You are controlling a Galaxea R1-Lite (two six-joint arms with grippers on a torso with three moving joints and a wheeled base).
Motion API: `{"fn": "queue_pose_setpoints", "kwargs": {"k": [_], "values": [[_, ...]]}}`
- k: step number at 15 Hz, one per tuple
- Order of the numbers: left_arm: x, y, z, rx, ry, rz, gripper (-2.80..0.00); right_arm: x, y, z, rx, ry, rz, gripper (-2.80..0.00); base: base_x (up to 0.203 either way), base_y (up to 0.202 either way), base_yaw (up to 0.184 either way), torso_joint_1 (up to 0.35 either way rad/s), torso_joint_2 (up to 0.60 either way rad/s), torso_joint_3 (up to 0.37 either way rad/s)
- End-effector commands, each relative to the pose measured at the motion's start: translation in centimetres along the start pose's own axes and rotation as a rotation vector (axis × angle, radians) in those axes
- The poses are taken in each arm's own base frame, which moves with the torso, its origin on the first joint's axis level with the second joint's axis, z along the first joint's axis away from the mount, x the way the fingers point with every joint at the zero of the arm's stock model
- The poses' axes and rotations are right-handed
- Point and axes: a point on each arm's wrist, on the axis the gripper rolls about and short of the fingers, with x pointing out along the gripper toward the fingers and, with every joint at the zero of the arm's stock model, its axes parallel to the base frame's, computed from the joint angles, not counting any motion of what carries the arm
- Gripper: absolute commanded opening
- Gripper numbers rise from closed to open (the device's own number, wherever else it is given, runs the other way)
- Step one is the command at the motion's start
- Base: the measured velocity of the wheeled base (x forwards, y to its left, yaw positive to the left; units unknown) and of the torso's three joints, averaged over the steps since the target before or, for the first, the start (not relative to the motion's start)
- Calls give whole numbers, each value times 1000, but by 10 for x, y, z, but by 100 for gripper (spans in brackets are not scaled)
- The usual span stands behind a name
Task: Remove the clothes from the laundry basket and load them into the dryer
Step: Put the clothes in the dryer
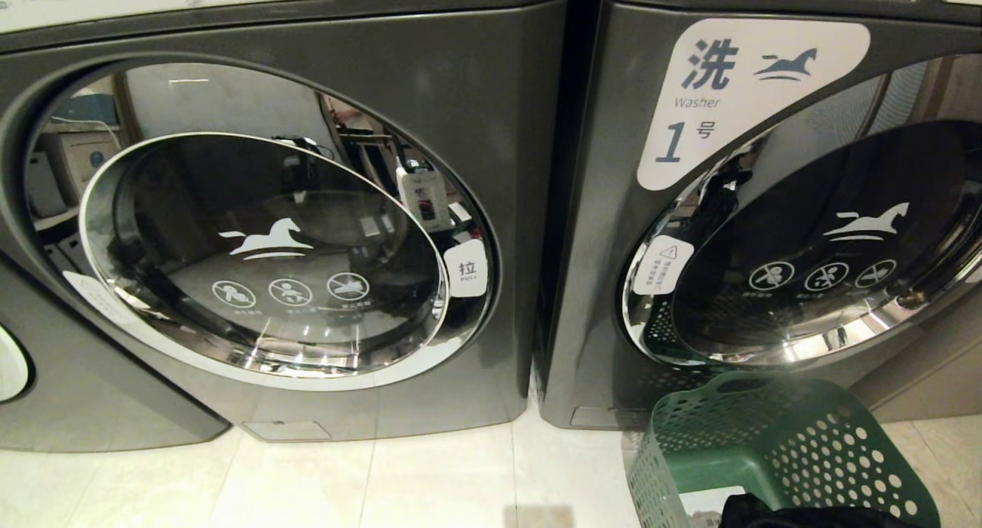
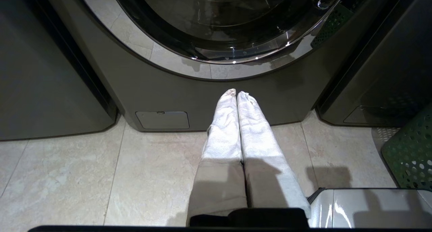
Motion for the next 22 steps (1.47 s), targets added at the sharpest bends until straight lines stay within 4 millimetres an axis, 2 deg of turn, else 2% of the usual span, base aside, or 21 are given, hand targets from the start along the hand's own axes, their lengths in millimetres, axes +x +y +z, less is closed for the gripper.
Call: {"fn": "queue_pose_setpoints", "kwargs": {"k": [1,22], "values": [[0,0,0,1,-1,0,-280,0,0,0,-1,1,1,-280,0,0,0,3,6,202],[0,0,0,0,-1,0,-280,0,0,0,-1,1,1,-280,0,0,0,3,2,192]]}}
